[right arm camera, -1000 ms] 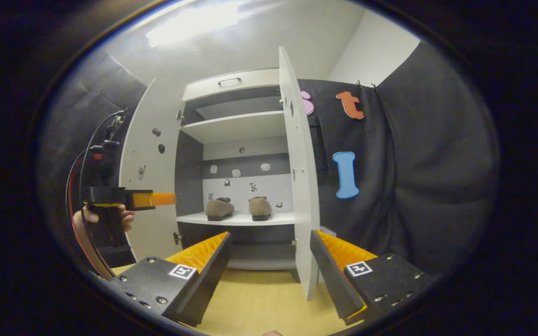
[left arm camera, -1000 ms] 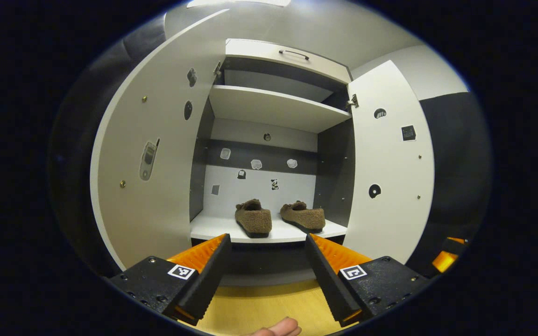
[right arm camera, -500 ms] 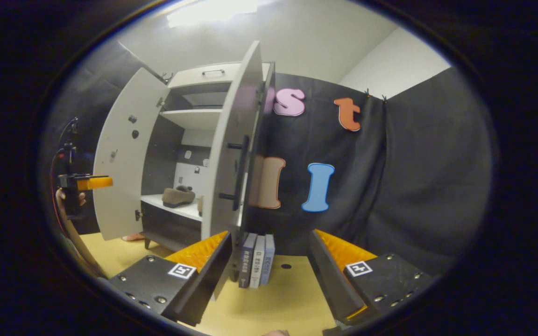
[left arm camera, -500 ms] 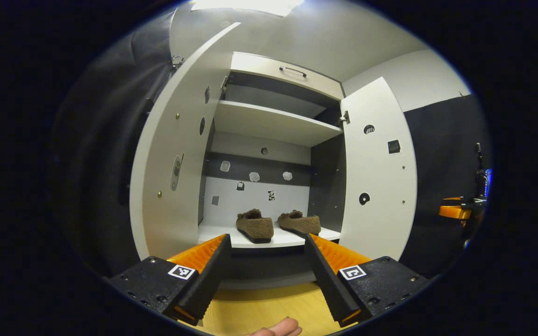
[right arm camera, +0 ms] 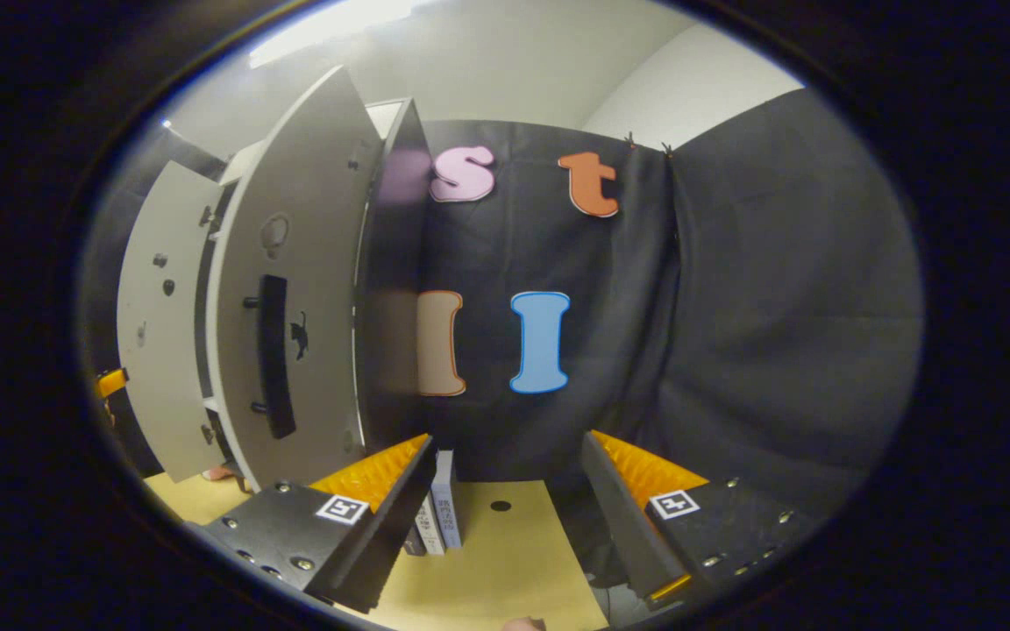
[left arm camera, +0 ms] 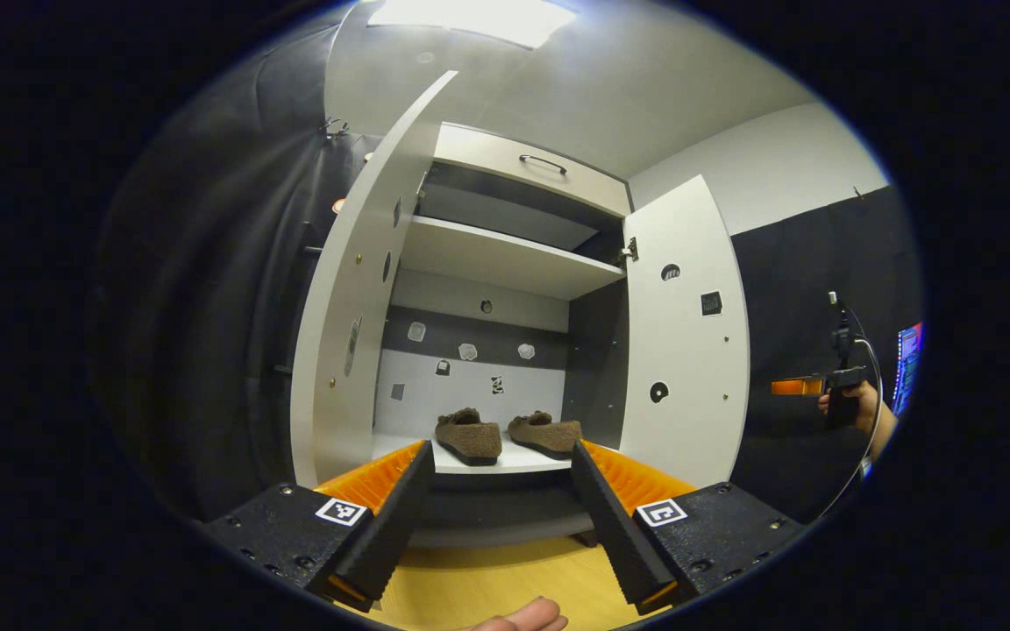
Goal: Grab one shoe with the right hand and put it into the shoe cabinet, grab the other shoe with the left hand and put it into the shoe cabinet; then close the right door with the right hand and the left door with the left hand.
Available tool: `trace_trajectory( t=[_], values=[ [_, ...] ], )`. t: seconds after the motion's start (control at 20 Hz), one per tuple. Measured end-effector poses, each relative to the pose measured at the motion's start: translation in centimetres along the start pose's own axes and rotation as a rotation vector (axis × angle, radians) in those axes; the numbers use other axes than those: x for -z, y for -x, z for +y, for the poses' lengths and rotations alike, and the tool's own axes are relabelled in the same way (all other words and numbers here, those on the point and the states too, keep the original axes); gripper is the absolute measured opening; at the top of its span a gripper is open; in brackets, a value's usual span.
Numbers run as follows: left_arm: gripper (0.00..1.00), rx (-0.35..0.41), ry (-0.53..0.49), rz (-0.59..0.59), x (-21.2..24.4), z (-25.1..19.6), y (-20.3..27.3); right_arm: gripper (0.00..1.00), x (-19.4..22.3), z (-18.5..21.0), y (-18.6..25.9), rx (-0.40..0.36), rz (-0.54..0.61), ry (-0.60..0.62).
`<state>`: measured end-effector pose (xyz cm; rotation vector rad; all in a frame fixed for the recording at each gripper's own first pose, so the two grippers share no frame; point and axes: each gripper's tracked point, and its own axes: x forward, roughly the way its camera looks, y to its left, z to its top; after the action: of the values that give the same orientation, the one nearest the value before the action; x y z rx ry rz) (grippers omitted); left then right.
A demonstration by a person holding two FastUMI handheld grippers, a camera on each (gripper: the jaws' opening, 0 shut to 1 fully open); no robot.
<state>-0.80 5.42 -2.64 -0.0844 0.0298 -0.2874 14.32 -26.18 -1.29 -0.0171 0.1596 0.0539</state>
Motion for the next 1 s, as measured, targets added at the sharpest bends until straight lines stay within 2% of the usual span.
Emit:
trace_trajectory(
  t=[0.05, 0.1, 0.25, 0.5, 0.55, 0.6, 0.85, 1.0],
  values=[
    [0.93, 0.011, -0.002, 0.007, 0.2, -0.4, 0.0, 1.00, 0.3, 0.4, -0.7, -0.006, 0.012, 0.011],
    [0.96, 0.026, -0.002, 0.016, 0.5, -0.9, 0.0, 1.00, 0.5, 1.3, -1.6, -0.018, 0.020, 0.015],
    [0.96, 0.062, -0.007, 0.046, 1.3, -1.8, -0.2, 0.99, 0.7, 4.9, -3.4, -0.073, 0.028, 0.010],
    [0.96, 0.031, 0.001, 0.063, 1.9, -1.3, -0.9, 1.00, -1.4, 12.9, -3.7, -0.226, 0.004, 0.030],
    [0.96, 0.024, -0.004, 0.071, 2.2, -1.2, -1.2, 1.00, -2.0, 14.0, -3.1, -0.224, -0.009, 0.046],
    [0.96, 0.020, -0.008, 0.078, 2.5, -1.3, -1.4, 0.88, -1.9, 14.9, -3.5, -0.237, -0.015, 0.068],
    [0.96, 0.010, 0.000, 0.122, 4.1, -1.3, -2.7, 0.90, -1.8, 19.2, -2.7, -0.294, -0.021, 0.051],
    [0.96, -0.022, 0.032, 0.150, 5.1, -0.4, -3.6, 0.90, -2.1, 21.2, -2.5, -0.290, -0.043, 0.086]
  ],
)
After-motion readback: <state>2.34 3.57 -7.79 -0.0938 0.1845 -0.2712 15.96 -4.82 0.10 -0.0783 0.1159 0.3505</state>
